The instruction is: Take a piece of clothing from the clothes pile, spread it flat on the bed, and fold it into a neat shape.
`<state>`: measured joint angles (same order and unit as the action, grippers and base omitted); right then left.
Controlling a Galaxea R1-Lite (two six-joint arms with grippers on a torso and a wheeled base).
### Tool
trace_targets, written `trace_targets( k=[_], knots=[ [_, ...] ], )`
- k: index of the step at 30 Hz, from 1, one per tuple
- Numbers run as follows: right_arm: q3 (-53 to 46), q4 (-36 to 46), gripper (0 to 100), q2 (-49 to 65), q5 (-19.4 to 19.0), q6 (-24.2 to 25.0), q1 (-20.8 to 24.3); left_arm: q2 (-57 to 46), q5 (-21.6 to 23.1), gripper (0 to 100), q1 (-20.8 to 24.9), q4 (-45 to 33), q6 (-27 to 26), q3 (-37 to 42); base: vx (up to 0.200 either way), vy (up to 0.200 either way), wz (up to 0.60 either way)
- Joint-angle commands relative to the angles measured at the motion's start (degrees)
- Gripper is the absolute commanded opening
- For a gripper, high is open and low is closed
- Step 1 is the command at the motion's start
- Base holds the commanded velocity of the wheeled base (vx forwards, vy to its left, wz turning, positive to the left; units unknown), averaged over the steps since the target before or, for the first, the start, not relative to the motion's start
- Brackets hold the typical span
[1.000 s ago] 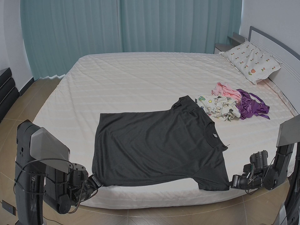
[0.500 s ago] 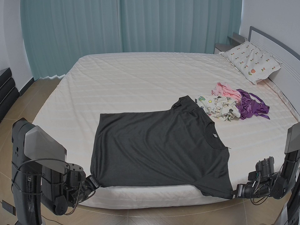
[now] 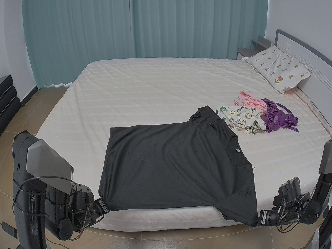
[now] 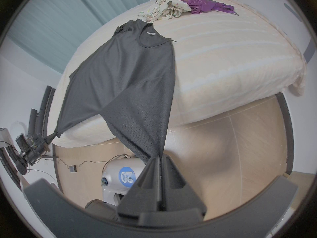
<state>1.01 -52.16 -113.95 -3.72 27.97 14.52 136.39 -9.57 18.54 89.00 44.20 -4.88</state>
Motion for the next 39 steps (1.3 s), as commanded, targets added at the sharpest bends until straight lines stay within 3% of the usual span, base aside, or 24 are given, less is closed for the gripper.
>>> trace_targets(
  k=[1,8,27,34,39],
  knots=[
    [-0.92,2.51,0,1.18,4.25,2.53,4.11,0.19,-0.1,0,-0.08,1.0,-0.7,0.31,0.0,0.0,0.0],
    [-0.92,5.49,0,1.18,5.74,3.68,6.57,0.37,0.08,0,-0.35,1.0,-2.46,1.71,0.0,0.0,0.0],
    [-0.92,10.59,0,3.12,5.74,3.41,7.37,0.11,1.22,0,-0.08,0.64,-5.0,4.7,0.0,0.0,0.0],
    [-0.92,10.77,0,11.46,5.04,2.97,5.7,-5.96,1.57,0,0.18,-5.68,-5.27,4.7,0.0,0.0,0.0],
    [-1.01,10.68,0,10.85,4.95,2.97,5.61,-7.1,1.57,0,1.41,-10.25,-8.87,4.61,0.0,0.0,0.0]
  ],
)
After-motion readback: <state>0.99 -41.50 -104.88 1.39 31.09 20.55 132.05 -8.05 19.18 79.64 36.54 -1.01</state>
